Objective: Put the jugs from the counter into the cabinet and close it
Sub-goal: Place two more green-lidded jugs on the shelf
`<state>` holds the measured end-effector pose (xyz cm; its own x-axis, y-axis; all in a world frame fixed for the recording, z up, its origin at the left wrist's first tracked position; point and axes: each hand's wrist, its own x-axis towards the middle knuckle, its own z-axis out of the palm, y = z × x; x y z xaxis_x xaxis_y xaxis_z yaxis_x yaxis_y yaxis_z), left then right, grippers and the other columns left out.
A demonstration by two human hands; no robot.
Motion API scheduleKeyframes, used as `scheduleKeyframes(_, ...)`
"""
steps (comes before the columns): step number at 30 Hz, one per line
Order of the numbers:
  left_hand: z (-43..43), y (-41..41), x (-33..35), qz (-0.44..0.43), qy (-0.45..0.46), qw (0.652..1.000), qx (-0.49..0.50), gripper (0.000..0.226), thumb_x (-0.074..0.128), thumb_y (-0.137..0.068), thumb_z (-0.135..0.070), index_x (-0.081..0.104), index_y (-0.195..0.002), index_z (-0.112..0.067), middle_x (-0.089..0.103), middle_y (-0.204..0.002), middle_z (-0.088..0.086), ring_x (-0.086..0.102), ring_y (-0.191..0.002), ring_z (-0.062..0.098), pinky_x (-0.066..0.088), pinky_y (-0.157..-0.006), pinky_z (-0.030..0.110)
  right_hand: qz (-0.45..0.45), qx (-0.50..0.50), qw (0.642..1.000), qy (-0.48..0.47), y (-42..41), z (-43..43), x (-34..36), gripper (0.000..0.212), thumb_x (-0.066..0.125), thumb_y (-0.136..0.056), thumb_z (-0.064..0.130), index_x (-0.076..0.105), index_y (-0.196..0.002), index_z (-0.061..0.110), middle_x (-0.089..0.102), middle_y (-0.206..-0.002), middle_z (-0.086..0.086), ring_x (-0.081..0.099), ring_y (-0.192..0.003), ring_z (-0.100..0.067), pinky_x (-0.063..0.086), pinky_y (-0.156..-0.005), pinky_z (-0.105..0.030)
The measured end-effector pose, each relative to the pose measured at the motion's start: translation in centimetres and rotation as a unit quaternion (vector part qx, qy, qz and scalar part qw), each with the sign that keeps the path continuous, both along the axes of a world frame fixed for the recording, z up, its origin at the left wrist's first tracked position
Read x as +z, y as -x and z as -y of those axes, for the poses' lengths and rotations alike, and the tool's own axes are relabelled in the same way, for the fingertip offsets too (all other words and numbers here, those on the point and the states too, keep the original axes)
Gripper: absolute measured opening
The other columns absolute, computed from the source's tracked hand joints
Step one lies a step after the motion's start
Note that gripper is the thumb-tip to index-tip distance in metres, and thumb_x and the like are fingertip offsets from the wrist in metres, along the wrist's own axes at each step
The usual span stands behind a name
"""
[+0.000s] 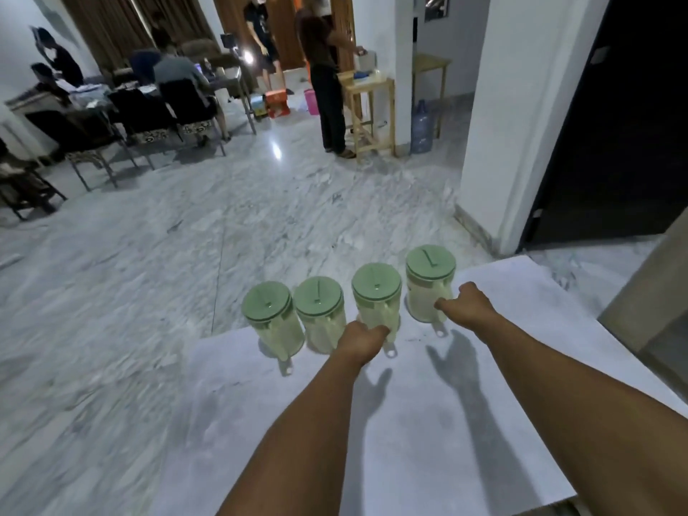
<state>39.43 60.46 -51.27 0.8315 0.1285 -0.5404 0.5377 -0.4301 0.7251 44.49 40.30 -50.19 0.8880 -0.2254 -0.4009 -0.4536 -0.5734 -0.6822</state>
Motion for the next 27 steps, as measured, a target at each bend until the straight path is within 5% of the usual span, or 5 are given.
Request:
scheduleKeyframes(4, 2.0, -4.4, -2.3, -0.027, 0.045, 0.998, 0.043, 0.06, 0.065, -0.087, -0.044, 0.058, -0.13, -0.003, 0.062, -0.131, 0.01, 0.06, -0.115, 0.03, 0.048, -0.099, 0.036, -0.044, -0.006, 0.999, -0.007, -5.0, 0.8, -2.9, 0.063, 0.069, -0.084, 0.036, 0.05, -0.131, -0.002, 0.058, -0.13, -0.023, 0.058, -0.111, -0.037, 0.048, -0.085, -0.038)
scheduleKeyframes(12, 3.9, -5.9, -2.8, -0.047, 0.113, 0.99, 0.071, 0.059, 0.061, -0.09, -0.045, 0.053, -0.139, -0.013, 0.058, -0.14, 0.01, 0.057, -0.122, 0.032, 0.044, -0.089, 0.033, -0.056, -0.002, 0.997, -0.048, -6.1, 0.6, -3.7, 0.042, 0.067, -0.081, 0.026, 0.064, -0.114, 0.001, 0.064, -0.106, -0.017, 0.058, -0.088, -0.032, 0.043, -0.064, -0.032)
scheduleKeyframes(15, 4.3, -5.4, -1.3, -0.039, 0.119, 0.99, 0.069, 0.061, 0.061, -0.089, -0.052, 0.055, -0.135, -0.012, 0.065, -0.13, 0.009, 0.063, -0.111, 0.028, 0.051, -0.088, 0.035, -0.032, -0.029, 0.996, -0.083, -4.5, 1.8, -1.9, 0.031, 0.066, -0.079, 0.023, 0.07, -0.099, -0.001, 0.073, -0.088, -0.016, 0.067, -0.075, -0.029, 0.045, -0.058, -0.028)
scheduleKeyframes(20, 5.6, -1.7, 4.4, -0.042, 0.14, 0.989, 0.005, 0.034, 0.046, -0.1, -0.039, 0.06, -0.101, -0.008, 0.069, -0.094, 0.011, 0.063, -0.064, 0.022, 0.05, -0.057, 0.024, 0.009, -0.065, 0.991, -0.12, 1.7, 5.2, 3.1, 0.02, 0.066, -0.083, 0.018, 0.06, -0.092, 0.001, 0.066, -0.078, -0.017, 0.072, -0.064, -0.032, 0.05, -0.06, -0.033)
scheduleKeyframes(27, 11.7, 8.8, 10.7, 0.001, 0.162, 0.974, -0.156, 0.035, 0.04, -0.097, -0.039, 0.064, -0.1, -0.013, 0.072, -0.089, 0.007, 0.068, -0.073, 0.025, 0.049, -0.075, 0.033, 0.102, -0.163, 0.975, -0.108, 18.8, 12.8, 10.6, 0.017, 0.062, -0.086, 0.014, 0.047, -0.081, 0.01, 0.046, -0.059, -0.01, 0.042, -0.046, -0.021, 0.039, -0.049, -0.028)
